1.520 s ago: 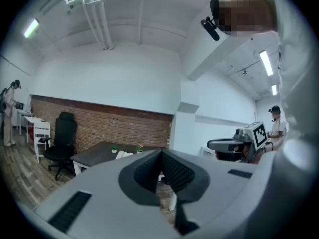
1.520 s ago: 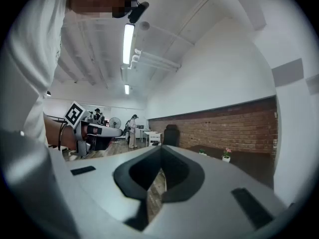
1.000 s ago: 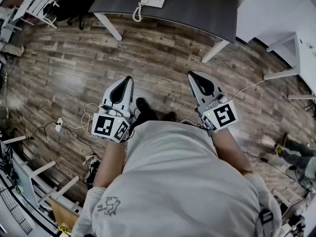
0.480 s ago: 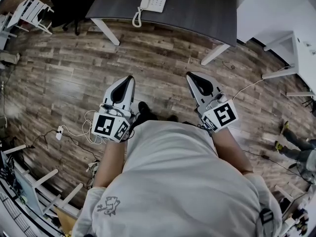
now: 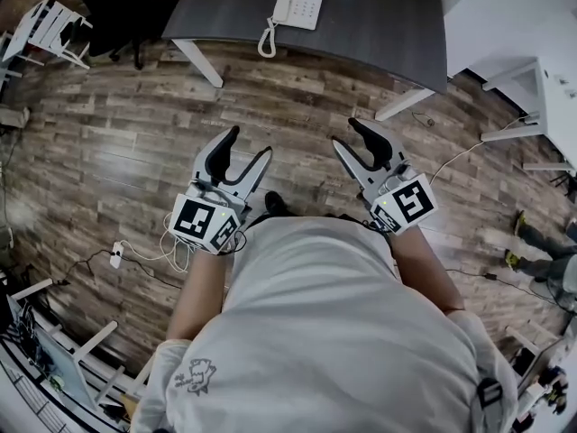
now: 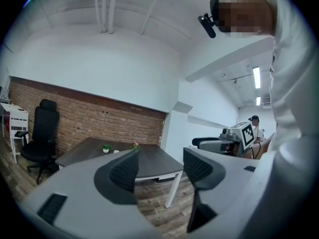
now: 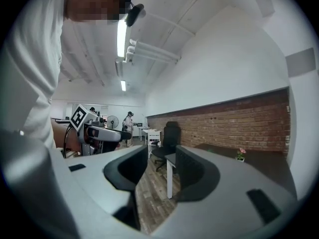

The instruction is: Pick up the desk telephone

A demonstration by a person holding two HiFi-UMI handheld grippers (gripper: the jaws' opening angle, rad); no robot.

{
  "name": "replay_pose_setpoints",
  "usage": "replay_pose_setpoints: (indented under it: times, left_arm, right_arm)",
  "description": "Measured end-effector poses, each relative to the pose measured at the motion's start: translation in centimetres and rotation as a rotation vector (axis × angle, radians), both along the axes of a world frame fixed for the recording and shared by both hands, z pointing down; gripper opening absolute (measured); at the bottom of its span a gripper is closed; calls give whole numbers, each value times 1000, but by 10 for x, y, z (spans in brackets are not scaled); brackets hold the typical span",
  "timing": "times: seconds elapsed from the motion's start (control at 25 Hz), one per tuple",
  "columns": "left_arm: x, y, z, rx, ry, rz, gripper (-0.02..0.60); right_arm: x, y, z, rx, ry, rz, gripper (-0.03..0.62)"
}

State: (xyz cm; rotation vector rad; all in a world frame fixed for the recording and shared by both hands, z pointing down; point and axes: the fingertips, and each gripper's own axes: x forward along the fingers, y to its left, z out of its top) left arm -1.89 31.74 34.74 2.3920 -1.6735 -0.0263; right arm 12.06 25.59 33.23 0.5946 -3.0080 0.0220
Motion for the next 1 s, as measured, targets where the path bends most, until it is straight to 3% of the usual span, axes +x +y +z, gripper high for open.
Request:
replay_pose_setpoints:
  times: [0.48, 1.0]
  left_arm:
    - [-52, -16, 2, 5, 30, 51, 311]
    - [-73, -81, 13, -29, 15, 7, 311]
  right_arm:
    - [-72, -10, 0, -28, 2, 21, 189]
    - [-93, -89, 12, -61, -22, -16, 189]
